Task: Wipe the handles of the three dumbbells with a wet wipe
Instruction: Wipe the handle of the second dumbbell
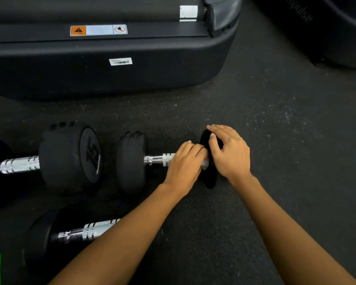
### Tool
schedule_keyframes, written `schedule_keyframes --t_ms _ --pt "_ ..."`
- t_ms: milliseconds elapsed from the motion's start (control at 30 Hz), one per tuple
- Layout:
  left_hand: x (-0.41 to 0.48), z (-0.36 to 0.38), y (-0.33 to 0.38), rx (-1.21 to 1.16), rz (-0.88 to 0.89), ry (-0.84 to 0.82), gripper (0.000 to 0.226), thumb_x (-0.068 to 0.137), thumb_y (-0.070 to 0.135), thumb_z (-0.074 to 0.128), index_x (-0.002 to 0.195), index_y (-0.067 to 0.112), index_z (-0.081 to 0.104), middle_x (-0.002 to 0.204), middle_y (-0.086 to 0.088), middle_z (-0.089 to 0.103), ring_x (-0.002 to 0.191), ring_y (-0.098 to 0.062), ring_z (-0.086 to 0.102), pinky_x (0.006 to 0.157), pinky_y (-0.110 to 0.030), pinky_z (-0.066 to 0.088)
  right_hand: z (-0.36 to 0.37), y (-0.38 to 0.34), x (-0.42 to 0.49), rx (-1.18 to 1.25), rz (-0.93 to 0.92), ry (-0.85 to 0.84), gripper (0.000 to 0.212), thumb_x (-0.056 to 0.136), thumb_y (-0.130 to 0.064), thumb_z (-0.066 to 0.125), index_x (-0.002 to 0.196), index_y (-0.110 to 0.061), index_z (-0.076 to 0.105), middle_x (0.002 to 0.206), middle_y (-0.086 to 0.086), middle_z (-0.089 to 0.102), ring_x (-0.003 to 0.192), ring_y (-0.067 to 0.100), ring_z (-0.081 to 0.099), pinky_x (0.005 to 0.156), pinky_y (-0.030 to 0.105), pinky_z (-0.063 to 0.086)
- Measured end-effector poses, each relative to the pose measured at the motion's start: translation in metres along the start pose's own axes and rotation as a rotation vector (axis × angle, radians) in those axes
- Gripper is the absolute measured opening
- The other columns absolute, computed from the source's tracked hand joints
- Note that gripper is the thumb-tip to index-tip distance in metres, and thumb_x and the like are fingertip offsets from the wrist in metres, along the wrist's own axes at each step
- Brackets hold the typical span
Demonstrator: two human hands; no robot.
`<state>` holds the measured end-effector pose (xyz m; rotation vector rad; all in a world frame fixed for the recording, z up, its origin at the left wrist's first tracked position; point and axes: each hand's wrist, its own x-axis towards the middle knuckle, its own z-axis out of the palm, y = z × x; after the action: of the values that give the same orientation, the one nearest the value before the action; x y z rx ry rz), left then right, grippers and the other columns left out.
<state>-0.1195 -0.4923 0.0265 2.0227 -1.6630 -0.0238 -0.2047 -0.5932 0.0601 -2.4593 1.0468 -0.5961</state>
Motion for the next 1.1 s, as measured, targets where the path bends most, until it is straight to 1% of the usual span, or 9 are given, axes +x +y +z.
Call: schedule_keyframes --t_ms 267,433,500,567,667,733,833,933,1100 --pt "-0.015 -0.007 -0.017 -0.054 -0.001 -0.009 0.033 0.068 0.004 0.075 0.098 0.011 0.062 0.104 -0.002 0.063 0.099 -0.017 0.058 0.109 -0.029 0.022 0.0 -0.001 -0.003 0.014 0.005 0.012 0.038 0.09 -0.031 0.04 0.118 -0.019 0.064 0.122 -0.003 0.063 0.121 0.012 0.05 0.095 0.034 0.043" --pt "-0.013 -0.007 -0.019 -0.039 -0.169 -0.04 0.025 0.087 0.024 0.061 0.11 0.013 0.062 0.11 0.001 0.066 0.105 -0.013 0.059 0.113 -0.027 0.01 -0.001 -0.001 -0.002 0.009 0.009 0.003 0.04 0.09 -0.032 0.039 0.119 -0.019 0.063 0.123 -0.003 0.062 0.122 0.012 0.049 0.095 0.033 0.042" --pt "0.001 -0.007 -0.015 0.013 -0.246 -0.149 0.027 0.095 0.031 0.047 0.107 0.014 0.064 0.102 0.0 0.068 0.099 -0.013 0.061 0.112 -0.03 0.012 -0.001 -0.002 -0.002 0.013 0.009 0.004 0.04 0.09 -0.032 0.039 0.118 -0.018 0.064 0.123 -0.003 0.062 0.122 0.013 0.049 0.096 0.034 0.042" --pt "0.022 -0.007 -0.01 0.053 -0.33 -0.338 0.038 0.099 0.035 0.032 0.1 0.014 0.064 0.095 -0.002 0.069 0.095 -0.017 0.062 0.111 -0.035 0.017 -0.001 -0.002 -0.001 0.01 0.009 0.006 0.04 0.09 -0.032 0.04 0.118 -0.018 0.064 0.123 -0.002 0.062 0.122 0.013 0.049 0.097 0.033 0.041" --pt "0.043 -0.005 -0.001 0.13 -0.346 -0.57 0.038 0.1 0.029 0.025 0.1 0.016 0.06 0.101 -0.004 0.066 0.102 -0.023 0.059 0.109 -0.041 0.02 -0.001 -0.002 -0.002 0.006 0.008 0.006 0.04 0.09 -0.032 0.039 0.118 -0.019 0.064 0.123 -0.003 0.062 0.121 0.012 0.049 0.097 0.033 0.041" --pt "0.039 -0.004 0.001 0.129 -0.3 -0.542 0.036 0.1 0.027 0.026 0.103 0.017 0.06 0.104 -0.002 0.065 0.103 -0.021 0.058 0.111 -0.041 0.016 -0.001 -0.001 -0.002 0.009 0.007 0.008 0.04 0.09 -0.033 0.039 0.118 -0.019 0.064 0.123 -0.003 0.062 0.121 0.012 0.049 0.097 0.033 0.041" --pt "0.015 -0.011 -0.004 -0.011 -0.255 -0.355 0.037 0.101 0.031 0.027 0.114 0.018 0.059 0.113 0.001 0.064 0.108 -0.015 0.055 0.113 -0.036 0.008 -0.001 -0.001 -0.002 0.015 0.009 0.012 0.04 0.09 -0.032 0.039 0.118 -0.019 0.064 0.123 -0.003 0.062 0.121 0.012 0.049 0.097 0.033 0.042" --pt "0.004 -0.017 -0.016 0.027 -0.228 -0.341 0.038 0.101 0.031 0.028 0.125 0.018 0.055 0.121 0.001 0.061 0.113 -0.015 0.053 0.113 -0.035 0.008 -0.001 -0.001 -0.003 0.014 0.002 0.013 0.039 0.09 -0.032 0.039 0.118 -0.019 0.064 0.122 -0.003 0.062 0.121 0.012 0.05 0.096 0.034 0.043" --pt "0.022 -0.012 -0.014 0.103 -0.351 -0.413 0.041 0.101 0.03 0.024 0.106 0.013 0.061 0.101 -0.005 0.067 0.099 -0.021 0.06 0.109 -0.039 0.02 -0.001 -0.001 -0.002 0.017 0.0 0.005 0.039 0.09 -0.032 0.04 0.118 -0.019 0.063 0.122 -0.003 0.062 0.121 0.012 0.049 0.096 0.032 0.04"
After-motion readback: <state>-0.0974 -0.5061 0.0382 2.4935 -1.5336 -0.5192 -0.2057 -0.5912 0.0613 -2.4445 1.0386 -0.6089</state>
